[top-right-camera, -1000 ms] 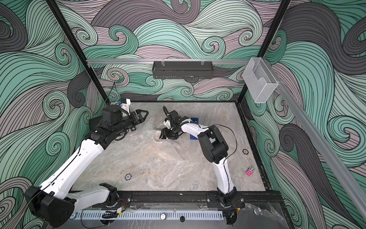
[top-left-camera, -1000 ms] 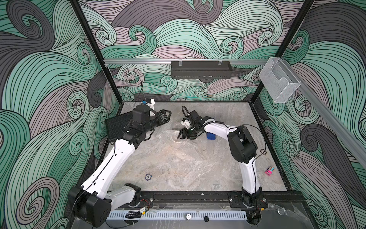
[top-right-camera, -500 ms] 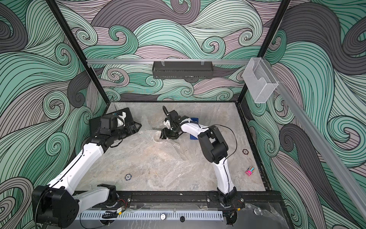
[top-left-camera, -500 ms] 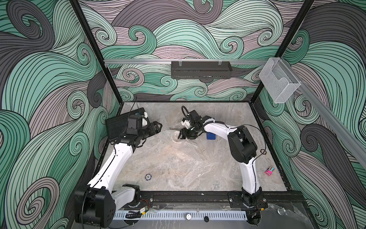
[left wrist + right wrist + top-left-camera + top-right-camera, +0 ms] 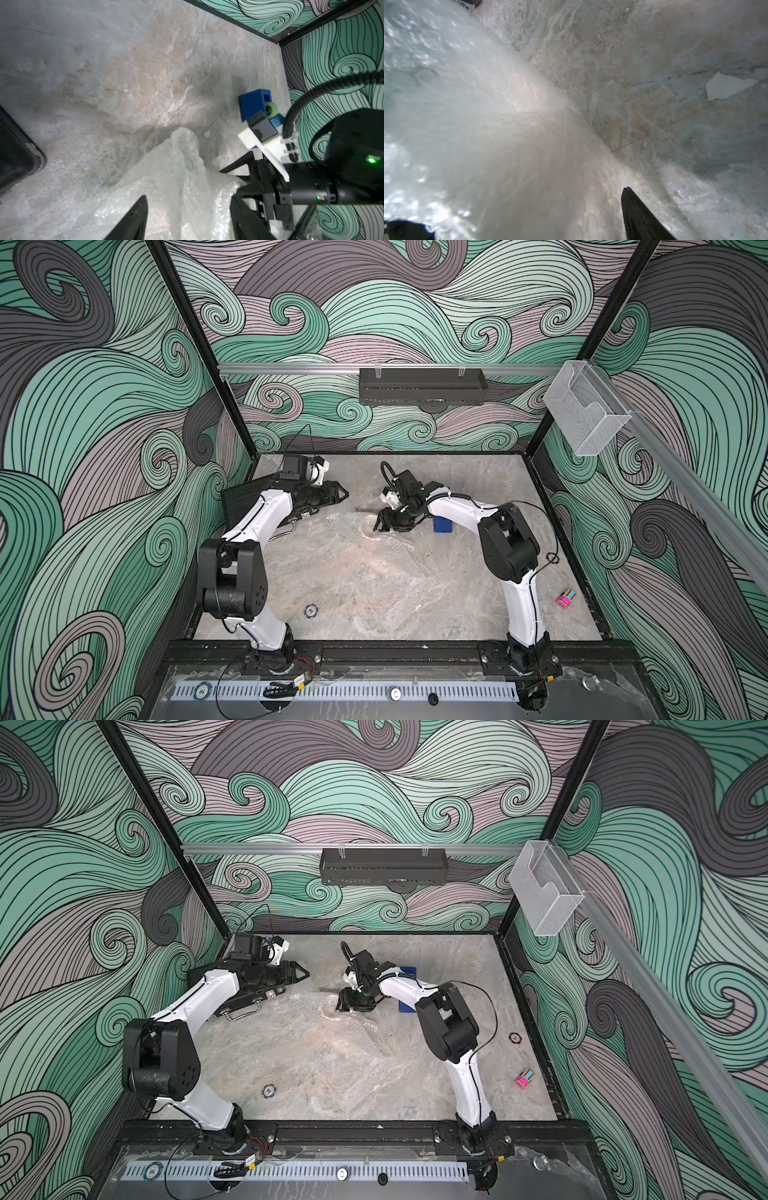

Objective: Wrap mugs in bubble wrap
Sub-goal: Wrap the mug in bubble wrap.

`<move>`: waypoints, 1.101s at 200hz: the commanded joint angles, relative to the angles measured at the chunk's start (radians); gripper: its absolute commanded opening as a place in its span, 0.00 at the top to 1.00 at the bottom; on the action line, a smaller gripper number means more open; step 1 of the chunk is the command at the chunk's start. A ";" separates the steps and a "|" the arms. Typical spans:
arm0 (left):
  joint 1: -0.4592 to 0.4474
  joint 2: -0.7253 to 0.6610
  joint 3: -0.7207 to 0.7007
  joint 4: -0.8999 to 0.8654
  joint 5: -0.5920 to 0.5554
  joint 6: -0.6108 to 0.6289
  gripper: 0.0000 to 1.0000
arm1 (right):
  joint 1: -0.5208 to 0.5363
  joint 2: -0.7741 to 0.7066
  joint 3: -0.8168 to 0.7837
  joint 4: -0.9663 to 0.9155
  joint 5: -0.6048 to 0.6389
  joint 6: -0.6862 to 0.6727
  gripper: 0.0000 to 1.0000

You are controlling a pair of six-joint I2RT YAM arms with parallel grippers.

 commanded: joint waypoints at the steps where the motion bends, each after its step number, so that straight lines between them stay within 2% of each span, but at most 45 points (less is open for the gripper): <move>1: -0.020 -0.031 -0.022 0.046 0.102 0.026 0.57 | 0.004 0.002 0.028 -0.034 0.019 -0.017 0.38; 17: -0.050 -0.026 -0.017 0.030 0.108 0.044 0.79 | 0.006 -0.001 0.029 -0.035 0.019 -0.017 0.38; 23: -0.060 -0.026 -0.014 0.015 0.104 0.047 0.84 | 0.006 -0.003 0.027 -0.035 0.021 -0.017 0.38; 54: -0.099 -0.054 -0.043 0.024 0.028 0.042 0.92 | 0.006 -0.007 0.023 -0.034 0.025 -0.014 0.38; 102: -0.159 -0.127 -0.099 0.049 0.020 0.046 0.97 | 0.006 -0.004 0.027 -0.028 0.024 -0.006 0.40; 133: -0.263 -0.191 -0.173 0.062 -0.050 0.104 0.96 | 0.007 -0.007 0.024 -0.021 0.019 0.002 0.40; 180: -0.358 -0.130 -0.168 -0.040 -0.188 0.126 0.98 | 0.003 -0.016 0.028 -0.005 0.007 0.029 0.40; 220: -0.389 -0.081 -0.165 -0.098 -0.255 0.120 0.98 | 0.000 -0.023 0.040 0.004 -0.013 0.061 0.40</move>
